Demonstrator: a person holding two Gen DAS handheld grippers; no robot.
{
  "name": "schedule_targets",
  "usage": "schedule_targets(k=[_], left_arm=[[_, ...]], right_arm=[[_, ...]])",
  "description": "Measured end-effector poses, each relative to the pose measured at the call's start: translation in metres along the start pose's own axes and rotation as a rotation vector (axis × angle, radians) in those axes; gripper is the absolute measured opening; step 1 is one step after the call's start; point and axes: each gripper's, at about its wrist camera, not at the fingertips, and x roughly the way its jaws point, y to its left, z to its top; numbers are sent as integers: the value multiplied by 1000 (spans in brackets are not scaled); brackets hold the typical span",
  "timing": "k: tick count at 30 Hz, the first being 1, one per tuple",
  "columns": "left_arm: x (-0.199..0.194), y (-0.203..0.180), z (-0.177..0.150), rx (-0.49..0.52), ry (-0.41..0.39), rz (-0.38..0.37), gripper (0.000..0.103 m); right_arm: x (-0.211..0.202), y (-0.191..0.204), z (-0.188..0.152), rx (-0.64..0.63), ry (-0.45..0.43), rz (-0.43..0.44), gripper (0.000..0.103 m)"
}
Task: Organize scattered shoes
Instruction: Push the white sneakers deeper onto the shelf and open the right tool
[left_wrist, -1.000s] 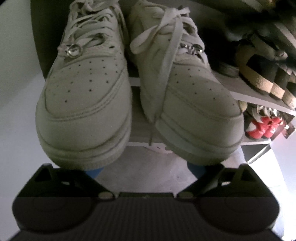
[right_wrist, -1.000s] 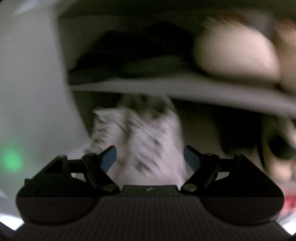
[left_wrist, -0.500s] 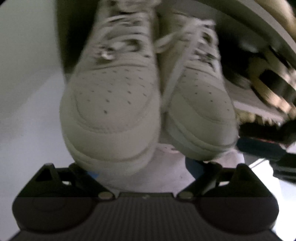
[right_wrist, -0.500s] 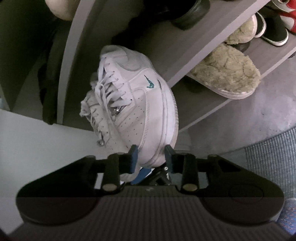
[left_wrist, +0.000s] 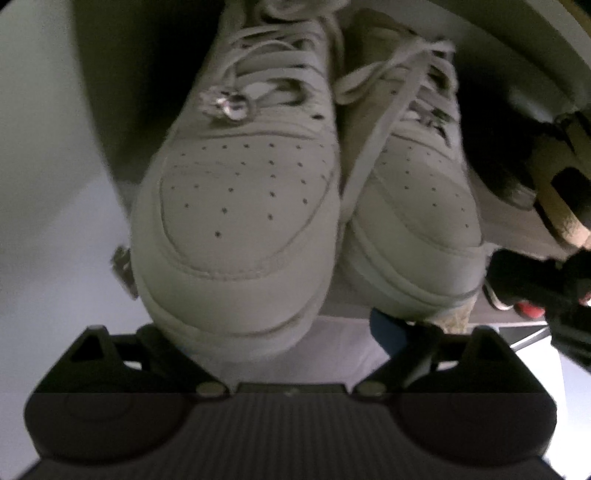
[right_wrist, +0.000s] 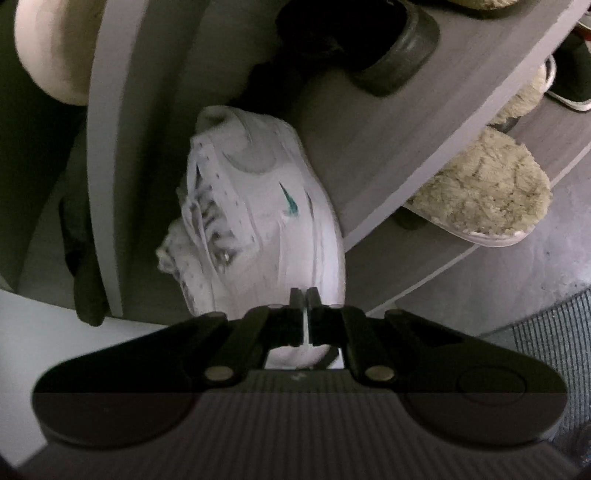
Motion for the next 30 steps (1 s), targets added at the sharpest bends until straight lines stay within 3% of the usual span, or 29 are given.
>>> schedule_targets(k=[6, 9, 13, 16, 19, 21, 23, 27, 30], left_arm=[[2, -13, -5, 10, 3, 15, 99], [-1, -8, -11, -43, 44, 8, 99], [-21, 10, -22, -171, 91, -24, 99], [-48, 41, -31, -398, 79, -169, 103], [-55, 54, -32, -564, 60, -264, 103], [-66, 81, -38, -714, 28, -325, 103], [-78, 114, -51, -810, -2, -346, 103], [-66, 128, -45, -903, -66, -374, 100], [-56, 124, -37, -906, -77, -370, 92]], right_arm=[[-6, -2, -19, -21, 18, -36, 7], [-10, -7, -27, 33, 18, -43, 7], [-12, -8, -43, 97, 4, -40, 7], [-17, -8, -51, 171, 11, -2, 10], [-24, -6, -55, 216, -4, 14, 39], [-27, -6, -55, 239, -13, 19, 68], [-26, -6, -54, 266, -24, 33, 73], [-20, -16, -54, 329, -42, 11, 73], [-11, -26, -55, 409, -54, 31, 63]])
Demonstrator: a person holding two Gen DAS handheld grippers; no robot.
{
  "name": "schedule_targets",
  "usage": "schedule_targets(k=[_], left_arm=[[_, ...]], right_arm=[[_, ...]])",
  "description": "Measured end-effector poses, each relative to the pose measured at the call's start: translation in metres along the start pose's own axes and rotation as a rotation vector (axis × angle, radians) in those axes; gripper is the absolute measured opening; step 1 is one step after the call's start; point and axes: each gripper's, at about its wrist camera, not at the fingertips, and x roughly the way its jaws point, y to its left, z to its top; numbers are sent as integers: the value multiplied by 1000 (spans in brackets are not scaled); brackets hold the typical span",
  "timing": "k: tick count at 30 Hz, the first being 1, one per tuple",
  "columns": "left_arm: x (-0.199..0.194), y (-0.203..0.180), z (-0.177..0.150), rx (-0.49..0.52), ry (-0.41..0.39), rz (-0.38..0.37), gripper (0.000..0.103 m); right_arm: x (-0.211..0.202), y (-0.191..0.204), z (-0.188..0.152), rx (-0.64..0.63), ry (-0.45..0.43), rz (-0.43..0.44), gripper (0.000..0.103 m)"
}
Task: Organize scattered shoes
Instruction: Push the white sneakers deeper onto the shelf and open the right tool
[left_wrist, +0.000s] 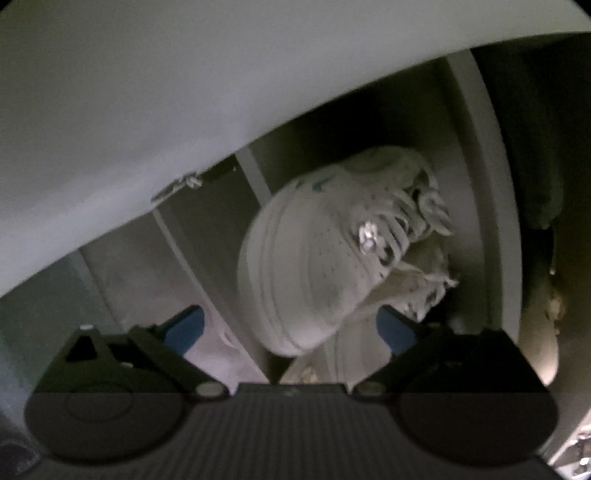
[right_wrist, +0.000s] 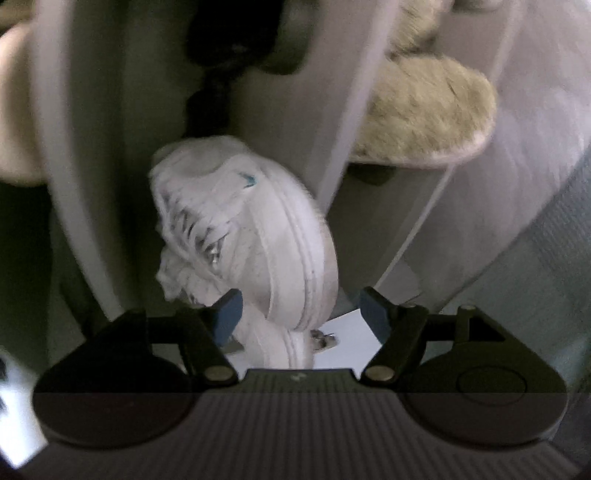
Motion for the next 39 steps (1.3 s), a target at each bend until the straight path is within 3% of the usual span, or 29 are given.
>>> schedule_targets(k=[4, 8, 15, 23, 36, 39], left_arm=[[11, -6, 1, 43, 23, 15, 69], [22, -17, 0, 80, 17, 47, 73], [44, -35, 0, 54, -10, 79, 74], [72, -55, 13, 60, -48, 102, 76], [63, -56, 10, 167, -47, 140, 76], [59, -58, 3, 217, -23, 152, 83]], right_arm=[[8, 0, -5, -7, -30, -7, 59], [9, 0, -8, -7, -54, -3, 58], [12, 0, 2, -45, -56, -7, 58], [15, 2, 10, -70, 2, -29, 58], [20, 5, 8, -92, -4, -58, 58], [24, 4, 8, -100, -5, -46, 58]])
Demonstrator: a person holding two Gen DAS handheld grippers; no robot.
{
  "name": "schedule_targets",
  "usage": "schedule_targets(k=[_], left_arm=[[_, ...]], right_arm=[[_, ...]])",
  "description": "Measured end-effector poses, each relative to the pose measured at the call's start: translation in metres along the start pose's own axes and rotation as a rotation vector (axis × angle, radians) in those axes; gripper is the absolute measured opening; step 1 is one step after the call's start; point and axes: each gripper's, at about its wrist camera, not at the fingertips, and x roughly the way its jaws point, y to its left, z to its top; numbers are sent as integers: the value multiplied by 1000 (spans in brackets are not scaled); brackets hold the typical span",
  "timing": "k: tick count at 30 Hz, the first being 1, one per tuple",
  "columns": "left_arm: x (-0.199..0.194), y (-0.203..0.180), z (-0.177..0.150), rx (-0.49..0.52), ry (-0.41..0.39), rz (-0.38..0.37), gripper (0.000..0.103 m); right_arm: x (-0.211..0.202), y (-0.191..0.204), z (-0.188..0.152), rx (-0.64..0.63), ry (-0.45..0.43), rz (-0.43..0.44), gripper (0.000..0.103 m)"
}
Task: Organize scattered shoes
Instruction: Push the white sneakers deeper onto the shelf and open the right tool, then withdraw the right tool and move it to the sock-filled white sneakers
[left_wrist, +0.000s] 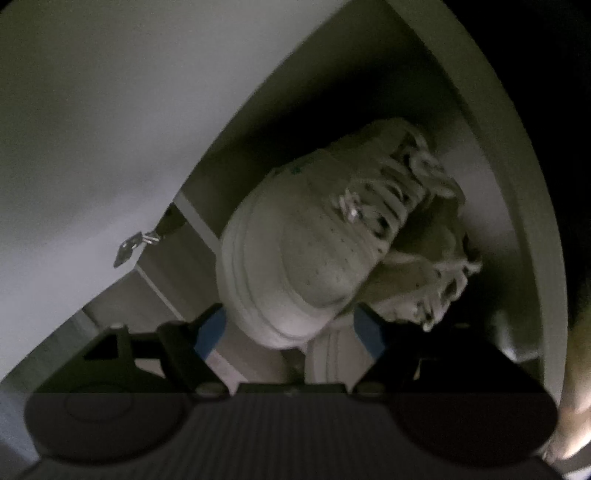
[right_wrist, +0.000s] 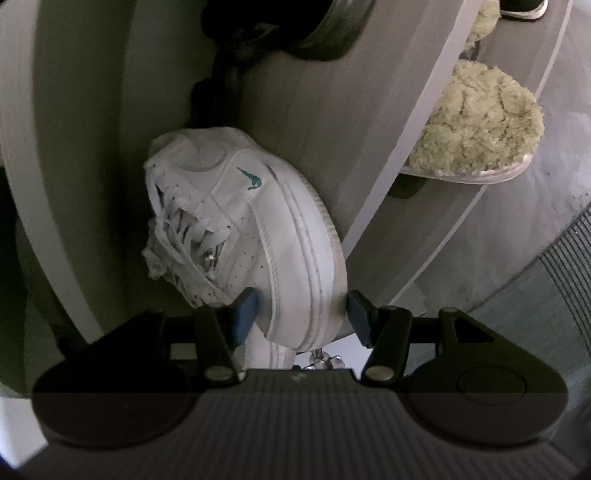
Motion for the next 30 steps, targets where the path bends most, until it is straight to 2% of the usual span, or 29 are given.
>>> schedule_targets(k=[1, 3, 7, 10, 11, 12, 14, 16, 19, 21, 24, 25, 28, 30], left_arm=[[-3, -2, -4, 27, 6, 7, 90], [-9, -3, -10, 64, 15, 25, 94], [-27, 2, -26, 106, 71, 100, 95], [-45, 5, -38, 130, 107, 129, 96], [-53, 5, -44, 142, 122, 143, 96], [-59, 4, -50, 156, 135, 154, 96], [-72, -4, -63, 216, 168, 176, 96], [-90, -21, -81, 297, 195, 193, 96], [-98, -41, -99, 389, 230, 199, 96], [-109, -66, -120, 518, 265, 170, 96], [-126, -99, -153, 702, 332, 115, 96], [-131, -109, -165, 758, 361, 99, 96], [-138, -128, -198, 876, 430, 48, 96], [-141, -139, -220, 937, 473, 29, 96]], right_arm=[[1, -2, 0, -3, -1, 9, 58], [2, -10, 3, 4, 5, 42, 59], [2, -16, 11, -18, 42, 80, 60], [-7, -14, 12, -78, 51, 73, 68], [-15, -13, 10, -93, 45, 55, 75], [-20, -13, 8, -102, 40, 44, 78], [-51, -13, -5, -165, 15, -22, 82], [-85, -11, -18, -224, -44, -140, 84], [-119, -12, -33, -269, -99, -221, 83], [-166, -7, -54, -384, -153, -350, 85], [-204, -3, -68, -447, -202, -441, 85], [-237, -4, -73, -437, -253, -477, 85], [-285, -12, -71, -361, -323, -507, 85], [-341, -31, -67, -264, -377, -556, 85]])
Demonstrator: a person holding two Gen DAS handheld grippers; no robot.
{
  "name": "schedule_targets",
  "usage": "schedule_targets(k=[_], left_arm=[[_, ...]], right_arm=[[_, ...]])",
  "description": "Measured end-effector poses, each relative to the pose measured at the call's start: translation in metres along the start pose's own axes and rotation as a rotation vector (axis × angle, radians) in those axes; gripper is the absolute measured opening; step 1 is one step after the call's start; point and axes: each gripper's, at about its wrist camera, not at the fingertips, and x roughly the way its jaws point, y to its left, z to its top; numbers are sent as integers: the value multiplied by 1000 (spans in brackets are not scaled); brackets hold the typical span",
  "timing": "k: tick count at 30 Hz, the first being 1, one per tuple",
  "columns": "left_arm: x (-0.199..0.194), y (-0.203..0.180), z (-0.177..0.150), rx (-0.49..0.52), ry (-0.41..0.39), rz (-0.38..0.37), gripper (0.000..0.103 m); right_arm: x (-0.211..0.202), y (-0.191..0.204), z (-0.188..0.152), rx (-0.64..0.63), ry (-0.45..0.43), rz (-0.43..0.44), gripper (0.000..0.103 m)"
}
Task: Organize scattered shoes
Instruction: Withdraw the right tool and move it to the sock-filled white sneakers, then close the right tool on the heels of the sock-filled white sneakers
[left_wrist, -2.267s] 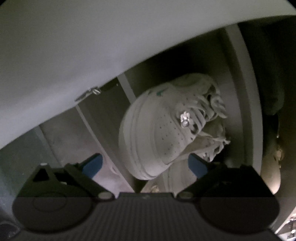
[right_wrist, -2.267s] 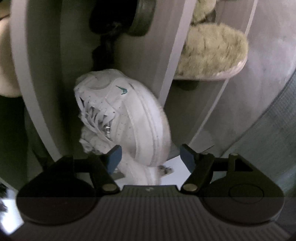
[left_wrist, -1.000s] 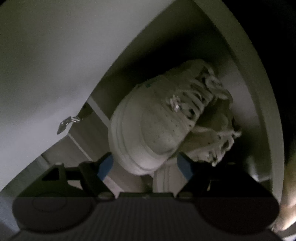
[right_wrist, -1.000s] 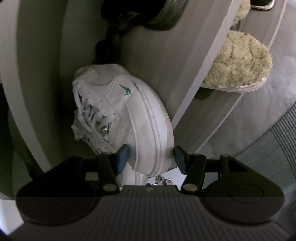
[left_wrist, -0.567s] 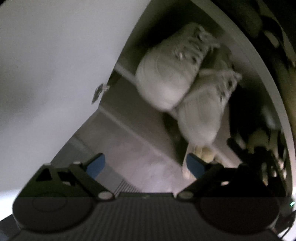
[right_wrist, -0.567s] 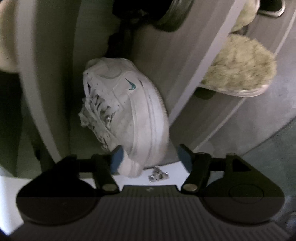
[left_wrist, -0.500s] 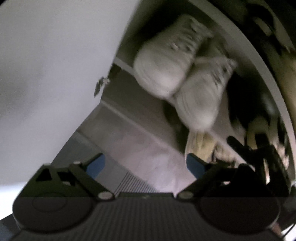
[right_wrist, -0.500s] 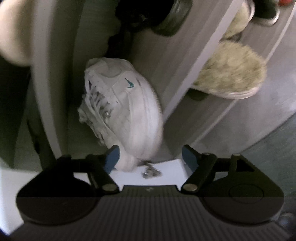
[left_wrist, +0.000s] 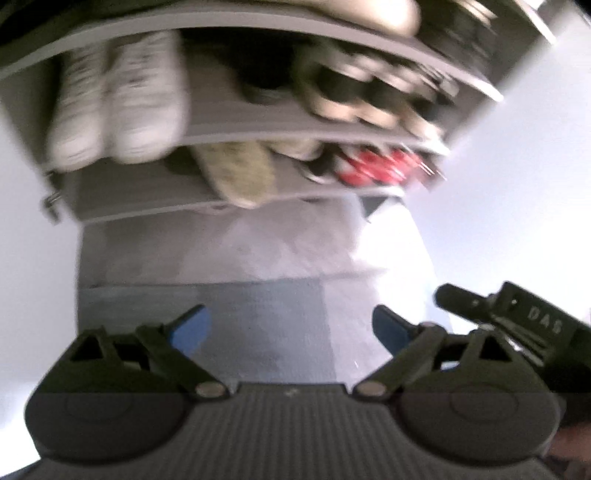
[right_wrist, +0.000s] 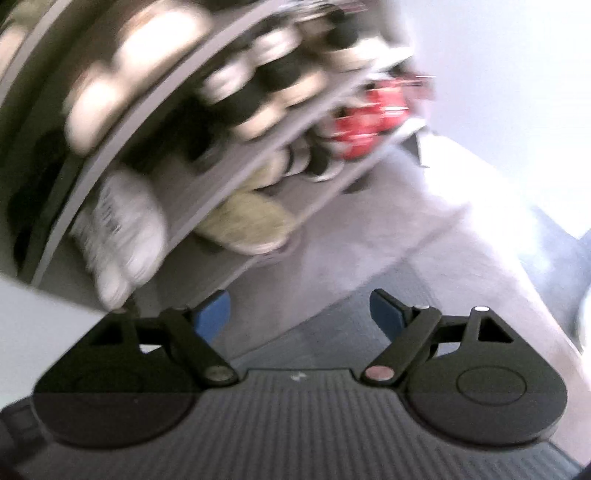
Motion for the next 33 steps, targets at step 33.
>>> schedule_targets(k=[33], left_arm=[[217, -532, -172, 533, 59, -105, 96]], right_arm=[[-17, -628, 46, 526, -45, -331, 85]])
